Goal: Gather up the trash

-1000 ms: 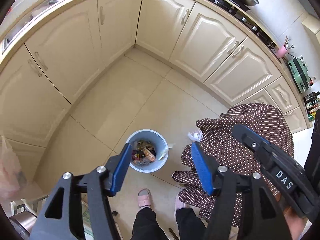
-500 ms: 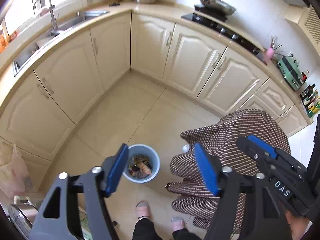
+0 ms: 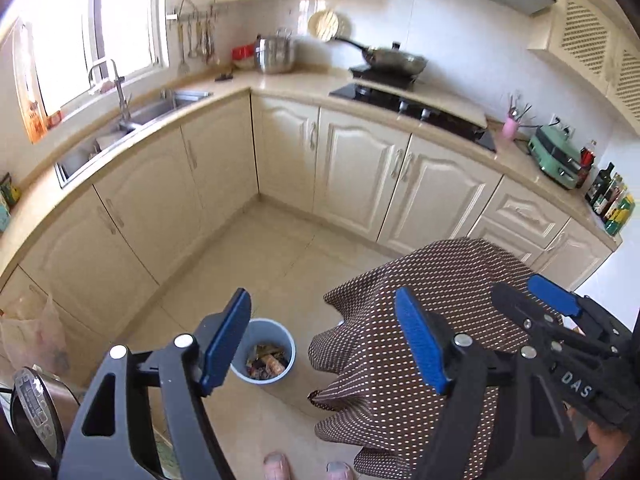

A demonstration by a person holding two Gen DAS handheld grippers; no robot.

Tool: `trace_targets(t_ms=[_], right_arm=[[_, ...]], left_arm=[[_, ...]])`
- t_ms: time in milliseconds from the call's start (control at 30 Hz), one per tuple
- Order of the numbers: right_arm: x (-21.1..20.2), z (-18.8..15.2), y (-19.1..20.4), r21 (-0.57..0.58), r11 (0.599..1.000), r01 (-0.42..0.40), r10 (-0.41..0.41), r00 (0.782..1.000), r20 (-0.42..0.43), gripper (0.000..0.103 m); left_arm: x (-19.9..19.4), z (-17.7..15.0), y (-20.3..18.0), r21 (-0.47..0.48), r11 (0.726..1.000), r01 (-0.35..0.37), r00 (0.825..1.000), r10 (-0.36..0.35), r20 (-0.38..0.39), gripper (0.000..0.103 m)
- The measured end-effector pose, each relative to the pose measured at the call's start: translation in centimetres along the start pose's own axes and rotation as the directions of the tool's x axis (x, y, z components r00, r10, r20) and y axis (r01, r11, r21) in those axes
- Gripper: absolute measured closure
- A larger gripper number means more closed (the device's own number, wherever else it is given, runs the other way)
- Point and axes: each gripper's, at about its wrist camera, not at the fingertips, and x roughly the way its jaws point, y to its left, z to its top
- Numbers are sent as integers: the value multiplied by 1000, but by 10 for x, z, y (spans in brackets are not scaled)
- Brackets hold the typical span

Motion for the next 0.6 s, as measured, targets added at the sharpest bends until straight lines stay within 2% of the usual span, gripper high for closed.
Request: trace_targets(t_ms=[100,267,433,500,533,600], right_arm=[[-25,-5,-1,-10,1000,20,-20,999,43,33],[-62,-16,5,-32,997,73,-69,991,114,23],[-98,-36,19,-5,992,123,-121,977,176,22],[-110,-45,27,8,990,144,-142,970,196,21],[-116,-50,33,15,988,153,-153,967,202,21],[-126,-59,43,32,987,159,-162,964,209,21]], left_arm=[[-21,-3,-10,8,1000,12,1000,-12,23,30],[-59,-12,-18,39,999,26,997,-28,72,30],[-96,-22,-12,75,996,49,991,-58,117,29],[-115,-28,-7,98,994,55,987,-69,145,26],[-125,-32,-4,108,992,58,985,-74,158,21],[-144,-40,4,120,991,67,978,-89,190,20]])
